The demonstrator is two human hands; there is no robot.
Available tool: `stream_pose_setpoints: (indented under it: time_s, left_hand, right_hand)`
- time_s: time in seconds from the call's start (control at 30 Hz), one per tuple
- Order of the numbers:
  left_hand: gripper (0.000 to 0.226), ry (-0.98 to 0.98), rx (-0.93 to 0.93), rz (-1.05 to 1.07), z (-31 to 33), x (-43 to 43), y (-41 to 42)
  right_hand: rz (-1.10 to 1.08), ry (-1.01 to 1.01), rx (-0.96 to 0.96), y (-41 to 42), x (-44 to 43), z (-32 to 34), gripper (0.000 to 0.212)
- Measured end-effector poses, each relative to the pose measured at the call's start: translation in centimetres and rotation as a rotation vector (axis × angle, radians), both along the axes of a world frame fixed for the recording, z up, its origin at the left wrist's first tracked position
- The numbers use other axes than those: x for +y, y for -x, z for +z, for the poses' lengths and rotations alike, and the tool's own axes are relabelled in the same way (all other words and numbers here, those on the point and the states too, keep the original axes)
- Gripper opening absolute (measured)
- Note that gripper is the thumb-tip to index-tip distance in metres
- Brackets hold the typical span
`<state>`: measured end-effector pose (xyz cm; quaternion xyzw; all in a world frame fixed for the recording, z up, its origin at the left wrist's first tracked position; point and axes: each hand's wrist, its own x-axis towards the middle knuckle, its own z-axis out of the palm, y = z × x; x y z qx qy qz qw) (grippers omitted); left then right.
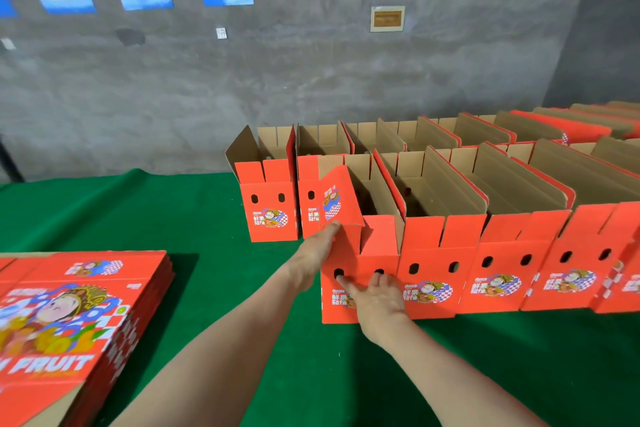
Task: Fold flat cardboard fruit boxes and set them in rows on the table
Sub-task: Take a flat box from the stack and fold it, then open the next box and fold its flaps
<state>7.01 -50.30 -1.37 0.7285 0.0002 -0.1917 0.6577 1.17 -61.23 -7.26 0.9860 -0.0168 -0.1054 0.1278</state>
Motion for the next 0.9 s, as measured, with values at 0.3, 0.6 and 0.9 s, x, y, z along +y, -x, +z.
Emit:
stream_pose_setpoints:
  time_s: [0.3, 0.6, 0.9]
  left_hand:
    - [0.064, 0.428, 0.118, 0.251, -1.6, 4.4, 2.0]
    - [0.029, -0.616, -0.346, 0.407, -5.9, 24.0, 8.1]
    - [0.052, -1.251, -0.082, 0.35, -9.2, 46.4, 9.4]
  right_hand:
    - [0.241, -0.051, -0.438, 0.0, 3.2, 5.7, 0.089]
    - [0.093, 0.06, -0.527, -1.2, 6.5, 6.2, 0.071]
    - [0.258, -0.012, -0.468, 0.7, 16.5, 5.1, 0.052]
